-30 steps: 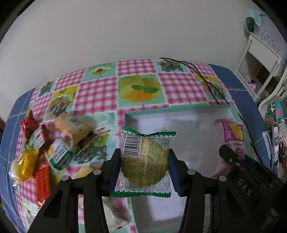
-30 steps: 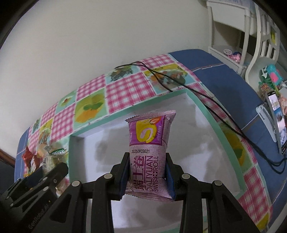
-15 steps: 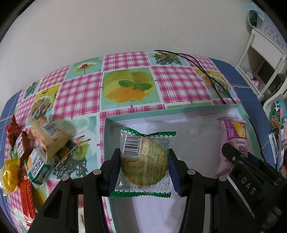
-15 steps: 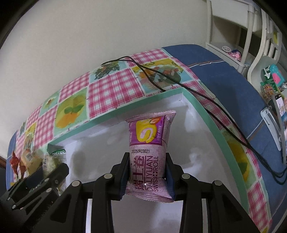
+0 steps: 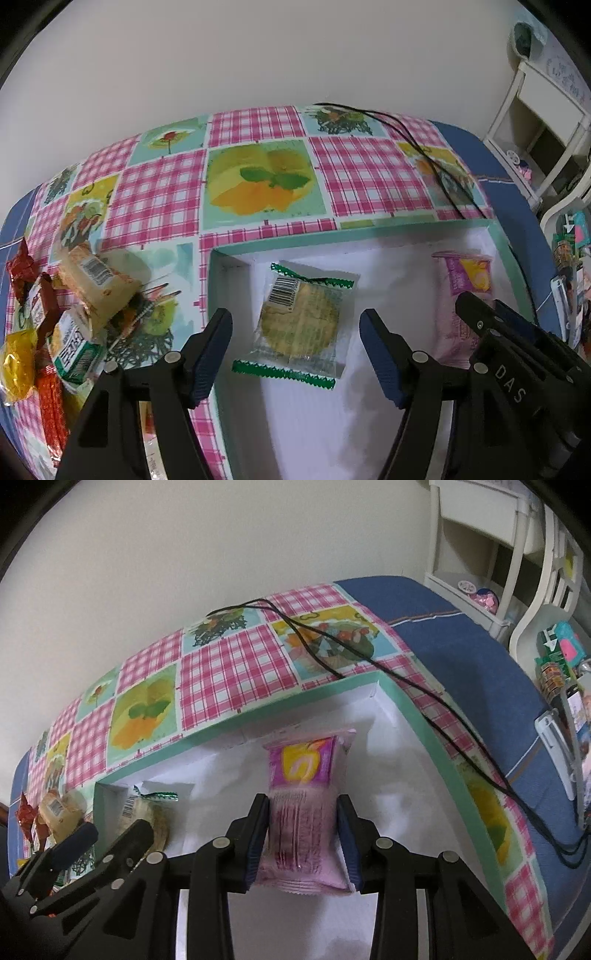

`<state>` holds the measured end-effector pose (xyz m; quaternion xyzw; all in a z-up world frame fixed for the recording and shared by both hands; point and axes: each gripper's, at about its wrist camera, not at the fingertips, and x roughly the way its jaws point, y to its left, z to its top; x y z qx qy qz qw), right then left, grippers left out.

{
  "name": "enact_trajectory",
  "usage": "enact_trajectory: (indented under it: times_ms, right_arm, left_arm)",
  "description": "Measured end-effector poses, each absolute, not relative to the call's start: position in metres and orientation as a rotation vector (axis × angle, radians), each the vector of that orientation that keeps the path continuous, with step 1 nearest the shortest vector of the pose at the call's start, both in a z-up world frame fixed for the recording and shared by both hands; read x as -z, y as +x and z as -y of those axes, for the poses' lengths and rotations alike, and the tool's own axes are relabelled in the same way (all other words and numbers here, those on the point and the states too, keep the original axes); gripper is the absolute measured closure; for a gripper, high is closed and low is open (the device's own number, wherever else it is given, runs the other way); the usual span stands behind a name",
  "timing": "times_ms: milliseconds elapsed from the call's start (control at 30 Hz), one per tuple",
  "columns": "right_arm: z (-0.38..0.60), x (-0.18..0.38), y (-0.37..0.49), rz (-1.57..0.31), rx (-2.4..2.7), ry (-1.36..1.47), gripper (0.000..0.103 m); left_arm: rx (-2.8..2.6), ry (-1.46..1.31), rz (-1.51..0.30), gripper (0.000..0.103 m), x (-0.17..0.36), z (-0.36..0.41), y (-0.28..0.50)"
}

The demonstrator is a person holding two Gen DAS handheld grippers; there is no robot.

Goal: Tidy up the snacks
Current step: 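Carry both packs into the white tray and open both tools to release them, then move both open tools back from the tray to the snack pile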

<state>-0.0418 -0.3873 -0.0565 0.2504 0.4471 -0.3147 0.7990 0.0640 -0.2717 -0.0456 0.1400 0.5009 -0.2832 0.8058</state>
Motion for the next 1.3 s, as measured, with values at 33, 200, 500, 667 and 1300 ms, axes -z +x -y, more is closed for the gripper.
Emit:
enact_trajectory:
  times_ms: [33, 200, 500, 667, 1300]
  right_arm:
    - [0.387, 0.054, -0.042, -0.957, 0.677, 0.534, 0.063]
    - [0.38, 0.032, -0.046, -0.938, 0.682, 0.497, 0.049]
    - [0.366, 0.03, -0.054, -0.987, 0.679, 0.509, 0.045]
    - [0.353, 0.036, -0.058, -1.014, 0.667, 0.508, 0.039]
    - [0.303, 0.033, -0.072, -1.0, 0.627, 0.459, 0.0]
  left_arm:
    - [0.603, 0.296, -1.072, 0.029, 0.043, 0.27, 0.064]
    - [0.563, 0.281, -1.07, 0.02, 0.027, 0.255, 0.068]
    - [0.454, 0.251, -1.107, 0.01, 0.023, 0.22, 0.081]
    - [0.43, 0.222, -1.116, 0.008, 0.022, 0.205, 0.082]
    - [0.344, 0.149, -1.077, 0.001, 0.016, 0.131, 0.067]
